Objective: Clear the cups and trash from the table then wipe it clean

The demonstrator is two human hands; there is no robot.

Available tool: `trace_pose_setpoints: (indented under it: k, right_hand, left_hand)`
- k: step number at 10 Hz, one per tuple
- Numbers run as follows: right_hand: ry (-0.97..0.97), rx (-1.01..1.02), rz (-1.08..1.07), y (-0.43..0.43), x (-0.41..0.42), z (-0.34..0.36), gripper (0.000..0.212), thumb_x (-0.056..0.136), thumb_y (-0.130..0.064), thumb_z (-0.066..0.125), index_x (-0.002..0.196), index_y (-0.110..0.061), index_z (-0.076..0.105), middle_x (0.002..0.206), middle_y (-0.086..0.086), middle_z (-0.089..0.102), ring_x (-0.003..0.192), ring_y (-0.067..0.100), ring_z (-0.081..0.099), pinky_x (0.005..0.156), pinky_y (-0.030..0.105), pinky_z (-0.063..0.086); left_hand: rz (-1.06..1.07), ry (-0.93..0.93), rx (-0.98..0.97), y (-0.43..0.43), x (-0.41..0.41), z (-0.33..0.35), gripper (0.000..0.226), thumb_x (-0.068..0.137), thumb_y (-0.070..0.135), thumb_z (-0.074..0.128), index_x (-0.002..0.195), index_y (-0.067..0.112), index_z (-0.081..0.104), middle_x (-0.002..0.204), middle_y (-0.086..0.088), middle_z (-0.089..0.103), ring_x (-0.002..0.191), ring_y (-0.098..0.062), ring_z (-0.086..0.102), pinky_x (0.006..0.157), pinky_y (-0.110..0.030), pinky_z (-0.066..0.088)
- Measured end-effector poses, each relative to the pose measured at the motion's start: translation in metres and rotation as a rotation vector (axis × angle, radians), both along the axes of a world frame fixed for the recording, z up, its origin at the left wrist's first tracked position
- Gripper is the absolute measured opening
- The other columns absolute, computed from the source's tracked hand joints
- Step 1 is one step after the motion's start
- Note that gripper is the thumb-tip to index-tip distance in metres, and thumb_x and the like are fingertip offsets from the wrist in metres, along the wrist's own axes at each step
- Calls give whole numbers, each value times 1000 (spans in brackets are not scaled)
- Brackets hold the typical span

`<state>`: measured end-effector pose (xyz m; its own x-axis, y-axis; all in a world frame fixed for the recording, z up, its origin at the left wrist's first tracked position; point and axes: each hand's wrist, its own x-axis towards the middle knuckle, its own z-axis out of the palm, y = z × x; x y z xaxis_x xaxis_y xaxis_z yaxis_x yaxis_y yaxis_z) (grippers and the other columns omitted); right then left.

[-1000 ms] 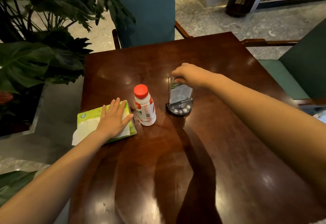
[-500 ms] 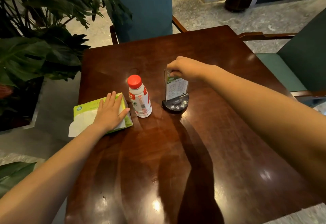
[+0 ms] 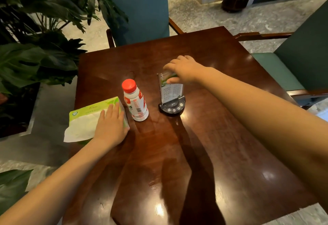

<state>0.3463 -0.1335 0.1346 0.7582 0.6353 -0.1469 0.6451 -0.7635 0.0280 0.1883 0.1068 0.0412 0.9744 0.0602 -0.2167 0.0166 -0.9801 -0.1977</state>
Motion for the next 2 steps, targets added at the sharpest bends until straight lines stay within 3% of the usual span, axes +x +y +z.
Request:
trace_pose_setpoints:
  k: [1, 2]
  right_hand:
    - [81, 58, -164, -16, -10, 7, 71, 90, -50, 48, 148, -21, 19, 157, 7, 17, 141, 36, 18, 114, 54, 15]
    - [171, 262, -333, -46, -28, 6, 73, 90, -48, 50, 148, -16, 18, 158, 9, 13, 143, 37, 16, 115, 52, 19]
  left_hand:
    - [-9, 179, 96, -37, -3, 35, 50, 90, 53, 41, 122, 15, 51, 132, -8, 52, 118, -28, 52, 88, -38, 44]
    - [-163, 328, -3, -78, 3, 62, 52, 90, 56, 38, 120, 17, 55, 124, -7, 60, 113, -26, 56, 88, -35, 46]
